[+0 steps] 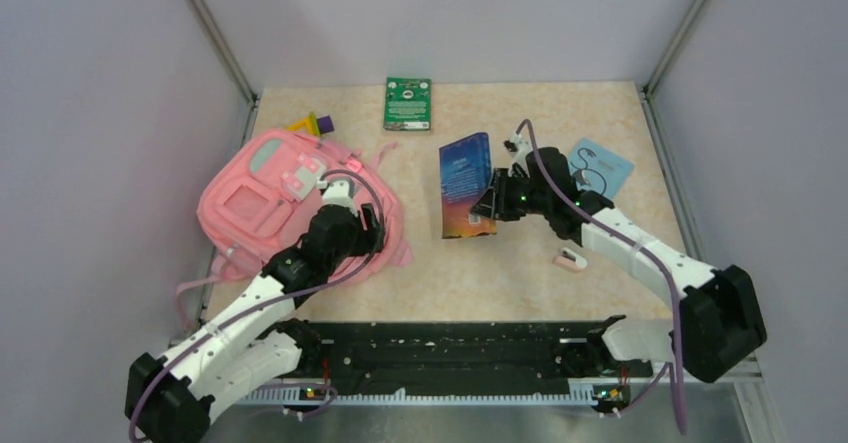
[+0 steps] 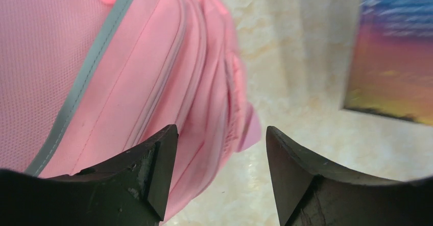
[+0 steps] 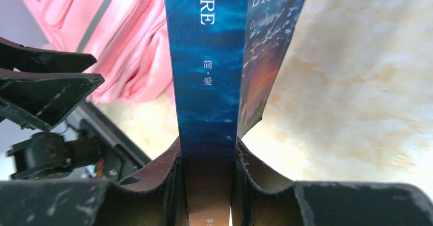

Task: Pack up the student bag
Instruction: Place the book in the student bag.

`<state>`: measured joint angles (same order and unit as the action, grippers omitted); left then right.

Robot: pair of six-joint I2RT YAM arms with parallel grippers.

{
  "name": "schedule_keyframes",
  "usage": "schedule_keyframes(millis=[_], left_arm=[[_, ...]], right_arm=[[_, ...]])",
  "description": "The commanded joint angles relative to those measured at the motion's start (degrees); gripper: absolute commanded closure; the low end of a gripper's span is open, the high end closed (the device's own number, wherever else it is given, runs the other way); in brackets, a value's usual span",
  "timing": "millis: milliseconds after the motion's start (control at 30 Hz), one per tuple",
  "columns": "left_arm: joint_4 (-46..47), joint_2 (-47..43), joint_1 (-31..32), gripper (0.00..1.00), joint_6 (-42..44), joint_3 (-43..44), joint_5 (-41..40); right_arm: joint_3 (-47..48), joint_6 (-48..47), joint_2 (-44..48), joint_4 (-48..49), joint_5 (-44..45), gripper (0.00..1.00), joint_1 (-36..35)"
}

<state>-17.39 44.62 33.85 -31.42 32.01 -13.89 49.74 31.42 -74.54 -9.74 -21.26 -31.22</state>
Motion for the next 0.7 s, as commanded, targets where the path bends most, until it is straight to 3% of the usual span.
schedule_keyframes(millis=[0,300,667], left_arm=[[-4.0,5.5,-0.1,0.33,5.4,3.2,-2.4],[-5.6,15.2,-0.1,0.34,6.5,6.6,-2.9],[-8.9,20.3,0.3,0.51,6.7,9.6,-10.4]], right_arm=[[5.3,-6.3,8.2,-3.6,7.7,1.00,-0.2],[3.3,-5.8,10.8,-3.5,6.6,1.00,-0.2],[2.0,-5.2,11.3,-2.5,4.8,1.00,-0.2]])
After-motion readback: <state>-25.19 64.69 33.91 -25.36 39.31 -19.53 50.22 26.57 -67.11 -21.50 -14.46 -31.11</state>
